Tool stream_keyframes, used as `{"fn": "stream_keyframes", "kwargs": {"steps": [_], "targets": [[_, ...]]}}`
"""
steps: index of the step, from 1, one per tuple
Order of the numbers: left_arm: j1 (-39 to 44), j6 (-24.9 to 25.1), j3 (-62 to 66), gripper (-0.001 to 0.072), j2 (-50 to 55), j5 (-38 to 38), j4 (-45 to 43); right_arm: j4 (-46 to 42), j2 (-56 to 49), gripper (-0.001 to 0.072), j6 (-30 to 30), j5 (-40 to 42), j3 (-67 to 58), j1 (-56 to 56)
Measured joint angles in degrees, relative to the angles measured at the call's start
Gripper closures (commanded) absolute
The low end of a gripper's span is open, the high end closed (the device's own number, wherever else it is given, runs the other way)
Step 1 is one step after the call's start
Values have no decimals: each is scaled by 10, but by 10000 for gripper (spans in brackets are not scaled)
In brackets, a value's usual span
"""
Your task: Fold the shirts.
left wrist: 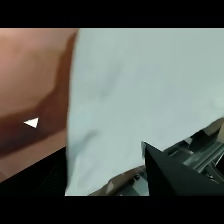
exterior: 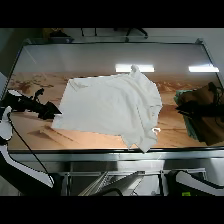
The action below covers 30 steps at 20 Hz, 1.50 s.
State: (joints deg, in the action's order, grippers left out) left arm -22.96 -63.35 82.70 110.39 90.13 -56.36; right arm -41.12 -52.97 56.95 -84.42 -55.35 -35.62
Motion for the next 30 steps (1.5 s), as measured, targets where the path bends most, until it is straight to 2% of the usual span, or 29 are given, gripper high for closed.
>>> {"fn": "stream_keyframes", "kwargs": {"steps": [1,2,3,8,12,13,17,18,19,20,22,24,26,28,30], "targets": [[0,0,-4,270,2,11,-2,-17,7,171,5,-3,10,0],[0,0,-9,663,4,17,-8,-33,13,162,7,-4,26,0],[0,0,-16,694,6,20,-17,-45,17,162,10,-4,46,0],[1,2,-38,694,8,32,-13,-74,22,162,-17,35,163,22],[1,3,-31,694,9,38,-14,-84,-14,171,-42,94,219,72],[1,3,-27,694,9,39,-16,-80,-28,215,-46,101,225,85],[1,3,-9,694,8,63,-11,-63,-74,232,-61,109,235,129],[1,3,-5,694,8,66,-9,-58,-82,347,-66,106,236,136],[1,3,0,695,8,68,-8,-57,-87,493,-74,110,237,142],[1,3,3,694,7,71,-7,-54,-90,590,-80,118,237,145],[1,2,5,695,0,74,-6,-26,-93,684,-94,140,233,150],[1,0,3,696,-22,75,-2,9,-84,693,-109,169,216,152],[-2,6,2,695,-60,76,26,78,-60,694,-124,141,181,153],[-6,19,3,695,-115,76,90,139,-29,693,-136,115,125,154],[-13,34,16,695,-187,76,189,215,8,693,-147,90,35,153]]}}
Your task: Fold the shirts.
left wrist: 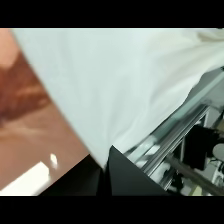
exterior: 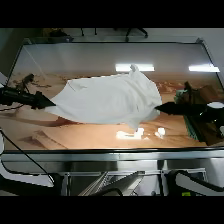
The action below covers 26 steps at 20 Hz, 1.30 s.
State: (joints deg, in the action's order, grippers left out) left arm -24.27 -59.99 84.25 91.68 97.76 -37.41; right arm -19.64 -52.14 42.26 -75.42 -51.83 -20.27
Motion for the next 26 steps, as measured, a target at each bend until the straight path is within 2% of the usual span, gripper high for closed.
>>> {"fn": "stream_keyframes", "kwargs": {"steps": [3,6,8,11,14,16,18,20,23,26], "targets": [[-17,8,61,695,-114,-24,149,84,42,693,-12,-9,-166,0],[-45,7,156,695,-227,-101,253,130,64,694,-17,-1,-349,0],[-76,-6,219,696,-289,-148,285,139,74,693,-18,23,-456,0],[-157,-45,291,697,-347,-179,308,120,83,694,-19,70,-584,0],[-250,-92,309,697,-369,-187,310,56,87,693,-16,122,-655,0],[-268,-101,287,696,-368,-182,310,15,77,695,1,137,-673,0],[-233,-99,253,695,-351,-170,298,-10,50,696,20,134,-669,0],[-156,-89,214,695,-316,-160,249,-29,9,696,39,122,-639,5],[-15,-75,156,695,-237,-162,125,-43,-66,696,50,106,-552,32],[83,-70,105,696,-124,-211,-6,-75,-163,696,39,131,-444,67]]}}
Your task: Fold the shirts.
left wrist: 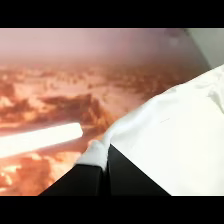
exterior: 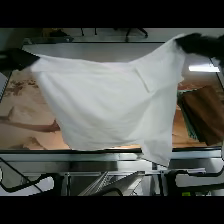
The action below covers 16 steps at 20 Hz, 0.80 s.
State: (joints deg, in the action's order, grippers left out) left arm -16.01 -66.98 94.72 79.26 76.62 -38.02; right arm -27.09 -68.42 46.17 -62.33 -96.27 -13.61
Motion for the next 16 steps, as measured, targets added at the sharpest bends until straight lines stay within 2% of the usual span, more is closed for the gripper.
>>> {"fn": "stream_keyframes", "kwargs": {"steps": [4,8,12,16], "targets": [[32,2,22,696,196,-51,-80,-9,-156,696,-21,62,57,13],[38,-9,143,696,365,-62,-107,34,-289,696,-43,99,3,16],[35,-31,225,696,428,-79,-113,57,-349,697,-51,106,-88,15],[26,-36,219,696,425,-90,-117,52,-348,696,-46,80,-139,3]]}}
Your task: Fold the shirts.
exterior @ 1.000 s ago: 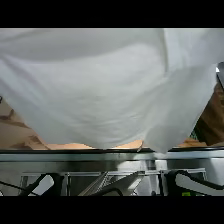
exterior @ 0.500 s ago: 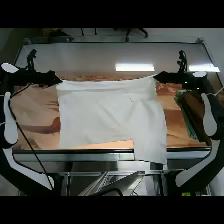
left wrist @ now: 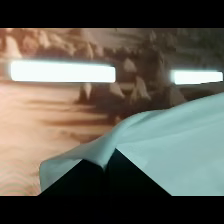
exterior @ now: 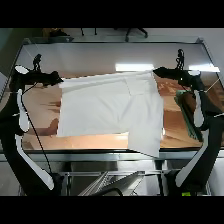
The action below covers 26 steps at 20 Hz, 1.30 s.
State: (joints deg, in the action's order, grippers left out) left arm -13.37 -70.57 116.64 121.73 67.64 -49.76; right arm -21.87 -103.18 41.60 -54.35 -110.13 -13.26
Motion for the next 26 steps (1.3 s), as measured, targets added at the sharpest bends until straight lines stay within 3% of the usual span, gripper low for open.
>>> {"fn": "stream_keyframes", "kwargs": {"steps": [9,18,19,20,21,22,23,24,25,26], "targets": [[7,7,-27,696,-12,11,-44,-176,45,697,94,-88,32,-15],[21,7,-64,690,-12,-3,-101,-222,30,685,109,-70,92,-10],[25,8,-65,690,-12,-4,-105,-223,30,607,109,-69,93,-8],[28,9,-63,689,-12,-3,-105,-223,30,398,109,-69,94,-6],[31,9,-57,649,-12,1,-105,-223,34,301,109,-71,94,-5],[33,10,-47,314,-12,12,-105,-231,41,299,109,-70,95,-4],[34,10,-36,72,-12,25,-105,-234,49,293,111,-71,96,-5],[35,10,-23,60,-12,45,-105,-234,63,271,113,-74,96,-7],[34,9,-11,60,-12,63,-105,-230,80,187,116,-78,95,-11],[32,4,-2,60,-13,83,-105,-231,97,176,123,-85,95,-16]]}}
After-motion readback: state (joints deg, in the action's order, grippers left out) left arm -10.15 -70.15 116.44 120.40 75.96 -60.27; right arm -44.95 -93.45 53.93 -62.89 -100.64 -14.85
